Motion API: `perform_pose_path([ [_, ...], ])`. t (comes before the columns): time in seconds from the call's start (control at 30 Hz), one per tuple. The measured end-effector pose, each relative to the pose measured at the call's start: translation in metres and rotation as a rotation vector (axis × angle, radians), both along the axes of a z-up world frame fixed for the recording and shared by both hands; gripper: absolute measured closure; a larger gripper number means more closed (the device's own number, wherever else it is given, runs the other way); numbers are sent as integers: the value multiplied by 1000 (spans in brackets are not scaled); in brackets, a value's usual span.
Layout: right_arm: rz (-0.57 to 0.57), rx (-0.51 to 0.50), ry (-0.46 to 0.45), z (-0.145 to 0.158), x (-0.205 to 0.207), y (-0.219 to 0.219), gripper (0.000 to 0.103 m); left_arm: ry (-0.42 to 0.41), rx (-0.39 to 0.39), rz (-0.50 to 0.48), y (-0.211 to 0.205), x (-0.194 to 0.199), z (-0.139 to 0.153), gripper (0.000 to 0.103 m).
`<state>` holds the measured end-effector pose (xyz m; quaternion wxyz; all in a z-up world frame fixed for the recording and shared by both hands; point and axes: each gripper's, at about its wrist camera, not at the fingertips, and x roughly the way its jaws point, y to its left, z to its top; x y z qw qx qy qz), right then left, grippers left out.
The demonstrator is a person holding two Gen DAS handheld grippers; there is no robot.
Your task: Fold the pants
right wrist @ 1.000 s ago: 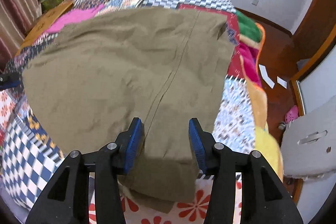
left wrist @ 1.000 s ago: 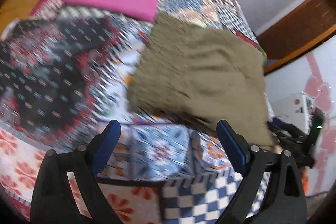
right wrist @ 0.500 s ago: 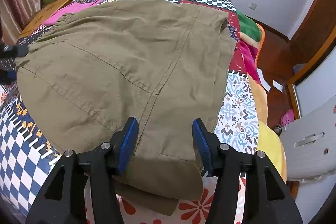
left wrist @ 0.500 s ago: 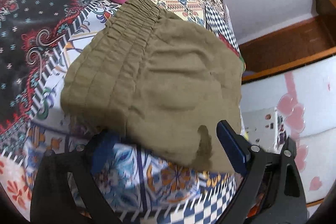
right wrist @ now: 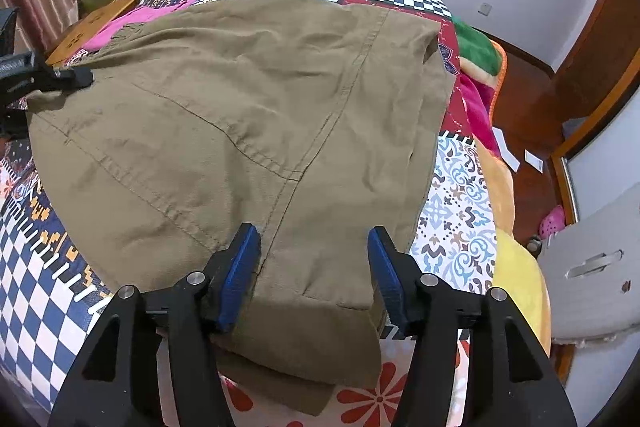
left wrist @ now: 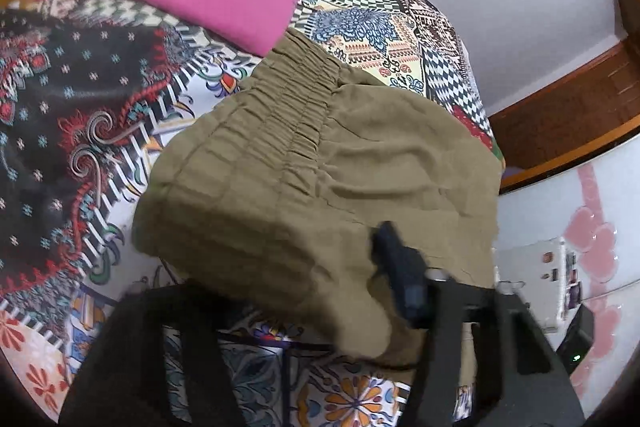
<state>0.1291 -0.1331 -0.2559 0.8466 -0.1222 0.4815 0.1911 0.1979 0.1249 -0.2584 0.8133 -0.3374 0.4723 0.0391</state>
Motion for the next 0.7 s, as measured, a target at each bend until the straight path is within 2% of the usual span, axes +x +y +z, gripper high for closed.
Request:
perform_pose_path([
  [0.1, -1, -1, 1, 0, 0, 0, 50, -19, 39, -12, -3, -1, 5, 70],
  [0.23, -1, -11, 4, 1, 1, 1, 50, -70, 163, -49, -17, -7, 26, 79],
  [0.43, 24, -41, 15, 21, 4, 11, 50, -98, 299, -64, -29, -39, 48, 80],
  [0.57, 77, 30, -18, 48, -2, 32, 50, -101, 343, -38, -23, -68, 56, 80],
  [0.7, 175, 106, -45, 71, -15, 77, 49, -109, 370, -7, -18, -93, 63, 80],
])
